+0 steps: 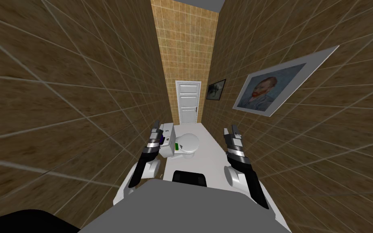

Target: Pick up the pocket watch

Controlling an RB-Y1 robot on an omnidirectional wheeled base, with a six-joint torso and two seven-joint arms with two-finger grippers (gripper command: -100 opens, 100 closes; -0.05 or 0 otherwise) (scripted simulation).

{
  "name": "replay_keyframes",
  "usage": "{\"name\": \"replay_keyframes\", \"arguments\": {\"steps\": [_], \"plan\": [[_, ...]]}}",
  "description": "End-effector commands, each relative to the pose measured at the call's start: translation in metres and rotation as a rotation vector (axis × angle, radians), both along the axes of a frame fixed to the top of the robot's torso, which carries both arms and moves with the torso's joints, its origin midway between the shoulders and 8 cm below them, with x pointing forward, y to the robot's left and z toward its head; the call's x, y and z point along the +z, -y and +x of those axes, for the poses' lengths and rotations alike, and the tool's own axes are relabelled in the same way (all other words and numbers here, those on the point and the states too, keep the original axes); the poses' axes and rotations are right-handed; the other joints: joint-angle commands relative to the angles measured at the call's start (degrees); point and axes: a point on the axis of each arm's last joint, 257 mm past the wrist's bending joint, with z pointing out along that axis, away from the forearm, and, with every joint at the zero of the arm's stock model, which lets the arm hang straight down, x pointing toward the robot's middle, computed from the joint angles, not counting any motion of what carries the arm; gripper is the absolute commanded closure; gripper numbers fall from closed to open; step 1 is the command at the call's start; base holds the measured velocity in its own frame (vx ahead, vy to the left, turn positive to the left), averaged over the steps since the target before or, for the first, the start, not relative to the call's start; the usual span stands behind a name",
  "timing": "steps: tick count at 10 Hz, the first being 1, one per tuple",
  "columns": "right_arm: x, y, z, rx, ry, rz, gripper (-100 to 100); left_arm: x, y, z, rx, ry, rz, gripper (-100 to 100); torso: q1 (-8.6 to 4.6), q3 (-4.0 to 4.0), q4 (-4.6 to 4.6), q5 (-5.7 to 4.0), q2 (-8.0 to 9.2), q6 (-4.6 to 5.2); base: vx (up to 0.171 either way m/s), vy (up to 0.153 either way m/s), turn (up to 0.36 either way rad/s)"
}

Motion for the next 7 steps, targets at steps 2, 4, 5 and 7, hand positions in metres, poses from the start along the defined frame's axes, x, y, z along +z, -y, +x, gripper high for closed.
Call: {"name": "replay_keyframes", "arguments": {"steps": [2, 4, 5, 7], "plan": [[0.0, 0.0, 0.0, 0.0, 0.0, 0.0, 0, -0.018, 0.001, 0.005, -0.047, -0.042, -0.012, -100, -0.06, 0.0, 0.0, -0.01, -0.01, -0.01, -0.002, -0.035, 0.081], [0.0, 0.0, 0.0, 0.0, 0.0, 0.0, 0, -0.037, -0.001, 0.01, -0.081, -0.082, -0.045, -100, -0.23, 0.03, 0.01, -0.05, 0.05, -0.01, -0.017, -0.07, 0.091], [0.0, 0.0, 0.0, 0.0, 0.0, 0.0, 0, -0.047, -0.003, 0.012, -0.099, -0.105, -0.07, -100, -0.26, 0.03, 0.01, -0.06, 0.06, 0.0, -0.01, -0.086, 0.101], [0.0, 0.0, 0.0, 0.0, 0.0, 0.0, 0, -0.071, -0.008, 0.016, -0.131, -0.152, -0.132, -100, -0.32, 0.01, 0.0, -0.07, 0.01, -0.01, -0.004, -0.08, 0.117]]}}
